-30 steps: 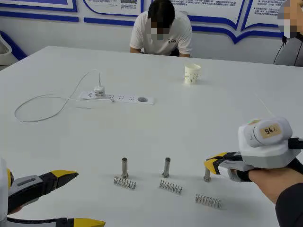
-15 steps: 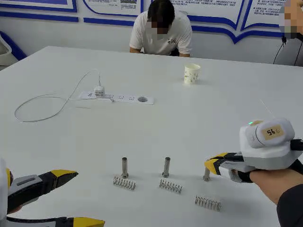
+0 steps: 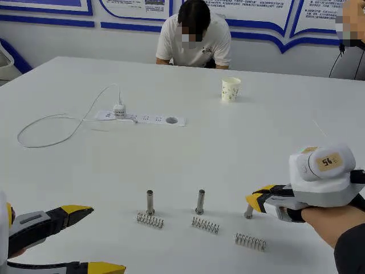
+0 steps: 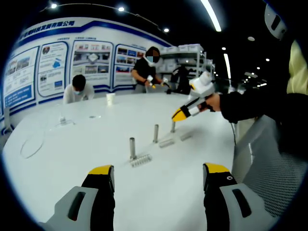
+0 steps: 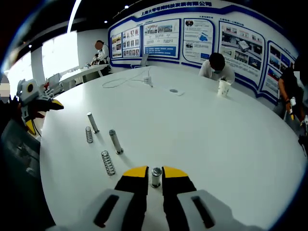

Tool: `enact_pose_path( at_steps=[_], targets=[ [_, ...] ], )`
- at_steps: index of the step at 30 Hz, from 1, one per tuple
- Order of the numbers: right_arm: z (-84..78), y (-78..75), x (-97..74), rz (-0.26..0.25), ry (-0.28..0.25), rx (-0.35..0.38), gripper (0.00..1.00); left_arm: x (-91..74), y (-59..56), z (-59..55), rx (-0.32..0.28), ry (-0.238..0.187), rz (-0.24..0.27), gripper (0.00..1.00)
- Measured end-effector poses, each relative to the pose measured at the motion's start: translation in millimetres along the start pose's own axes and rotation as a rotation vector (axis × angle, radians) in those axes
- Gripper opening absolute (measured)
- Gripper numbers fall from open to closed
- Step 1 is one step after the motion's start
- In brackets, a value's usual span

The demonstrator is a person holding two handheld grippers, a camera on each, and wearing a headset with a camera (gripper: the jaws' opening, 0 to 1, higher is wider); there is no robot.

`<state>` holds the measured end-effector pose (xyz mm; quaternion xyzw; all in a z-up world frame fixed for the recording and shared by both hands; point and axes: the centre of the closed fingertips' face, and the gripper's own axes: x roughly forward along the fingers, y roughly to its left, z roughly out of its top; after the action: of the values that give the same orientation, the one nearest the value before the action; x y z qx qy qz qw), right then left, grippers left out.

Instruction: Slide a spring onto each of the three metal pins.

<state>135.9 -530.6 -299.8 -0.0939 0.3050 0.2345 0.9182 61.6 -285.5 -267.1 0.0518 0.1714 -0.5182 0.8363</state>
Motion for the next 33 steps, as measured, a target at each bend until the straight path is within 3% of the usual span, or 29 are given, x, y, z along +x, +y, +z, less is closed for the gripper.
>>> enact_pose_path(
  at_steps=[12, 26, 33],
  targets=[
    [-1.1, -0.3, -6.6, -0.002, -0.011, -0.014, 0.18, -0.4, -0.8, 3.9, 0.012, -0.003, -0.002, 0.76],
    [-18.2, -0.3, -24.5, 0.015, -0.011, -0.012, 0.19, -0.1, -1.3, 4.2, 0.013, -0.002, -0.005, 0.76],
    [-25.0, 17.1, -29.3, 0.075, 0.015, -0.047, 0.19, -0.2, -0.8, 3.5, 0.01, -0.002, -0.005, 0.76]
  ],
)
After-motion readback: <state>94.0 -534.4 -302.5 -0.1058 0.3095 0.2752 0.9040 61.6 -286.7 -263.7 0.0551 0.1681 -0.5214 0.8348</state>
